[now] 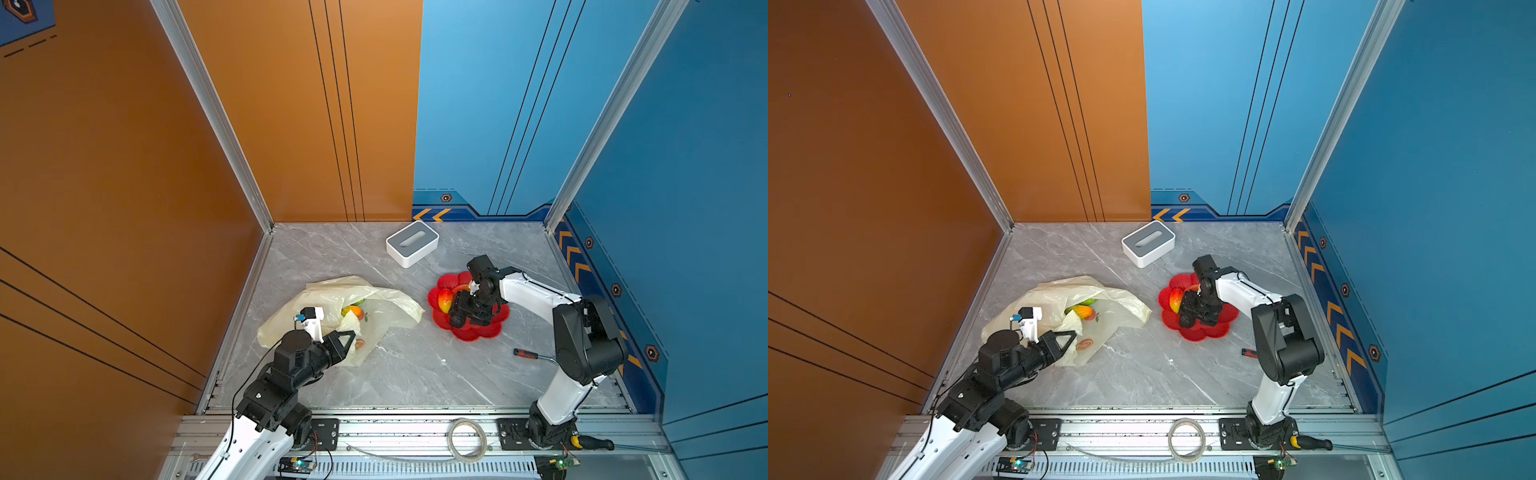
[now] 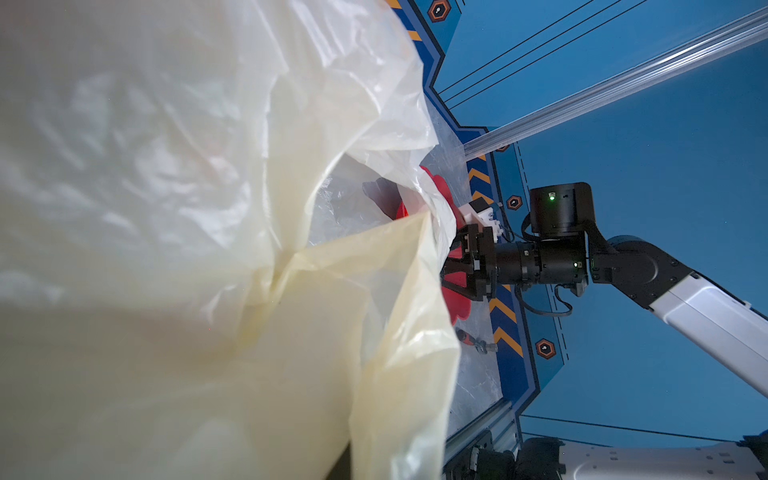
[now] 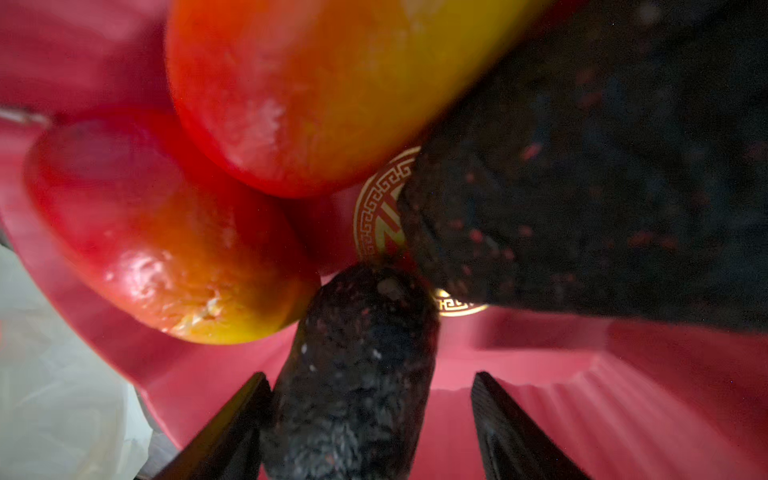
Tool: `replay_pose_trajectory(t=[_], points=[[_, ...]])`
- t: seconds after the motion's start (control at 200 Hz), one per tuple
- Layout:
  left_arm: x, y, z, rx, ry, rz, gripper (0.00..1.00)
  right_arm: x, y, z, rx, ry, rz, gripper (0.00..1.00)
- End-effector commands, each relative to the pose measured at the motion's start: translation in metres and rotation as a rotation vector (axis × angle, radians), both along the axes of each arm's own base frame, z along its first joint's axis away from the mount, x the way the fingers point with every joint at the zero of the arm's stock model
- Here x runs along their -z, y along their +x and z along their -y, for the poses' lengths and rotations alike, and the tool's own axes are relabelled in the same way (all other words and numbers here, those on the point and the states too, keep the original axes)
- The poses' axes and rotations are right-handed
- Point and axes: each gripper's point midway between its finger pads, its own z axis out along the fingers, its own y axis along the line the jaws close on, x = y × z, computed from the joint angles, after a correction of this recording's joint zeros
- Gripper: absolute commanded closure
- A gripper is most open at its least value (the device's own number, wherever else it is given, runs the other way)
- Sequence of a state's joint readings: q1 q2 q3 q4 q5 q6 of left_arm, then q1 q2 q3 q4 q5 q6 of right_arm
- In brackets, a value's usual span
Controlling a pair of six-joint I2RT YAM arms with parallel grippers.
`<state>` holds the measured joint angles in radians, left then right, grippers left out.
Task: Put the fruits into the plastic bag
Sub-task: 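Lower the right gripper onto the dark avocado nearest the robot and close it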
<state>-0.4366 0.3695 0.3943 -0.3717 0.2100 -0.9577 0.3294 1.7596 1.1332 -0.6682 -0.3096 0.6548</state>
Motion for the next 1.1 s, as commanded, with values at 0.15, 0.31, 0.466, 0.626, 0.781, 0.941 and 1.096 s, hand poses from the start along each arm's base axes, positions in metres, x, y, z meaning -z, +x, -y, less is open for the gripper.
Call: replay_pose_trajectory(t=[0.15,0.31,0.466,0.626,0.781,0.941,1.096], points=[[-0.008,0.0,-0.002,0.002,0.015,0.024,1.0,0.005,0.012,-0.005,-0.021,-0.021,0.02,0.29],[-0.008,0.0,-0.002,0.004,0.017,0.022,1.0,0.008,0.012,-0.006,-0.025,-0.019,0.015,0.33],[-0.008,0.0,-0.002,0.003,0.018,0.021,1.0,0.008,0.012,-0.007,-0.028,-0.015,0.015,0.42],[-0.008,0.0,-0.002,0.004,0.017,0.022,1.0,0.007,0.011,-0.007,-0.029,-0.011,0.016,0.5],[-0.006,0.0,-0.002,0.004,0.019,0.017,1.0,0.003,0.01,-0.006,-0.028,-0.008,0.024,0.56],[-0.007,0.0,-0.002,0.005,0.018,0.021,1.0,-0.006,0.01,-0.006,-0.027,0.0,0.042,0.57],[-0.007,0.0,-0.002,0.005,0.018,0.021,1.0,-0.021,0.01,-0.003,-0.024,0.008,0.073,0.57]])
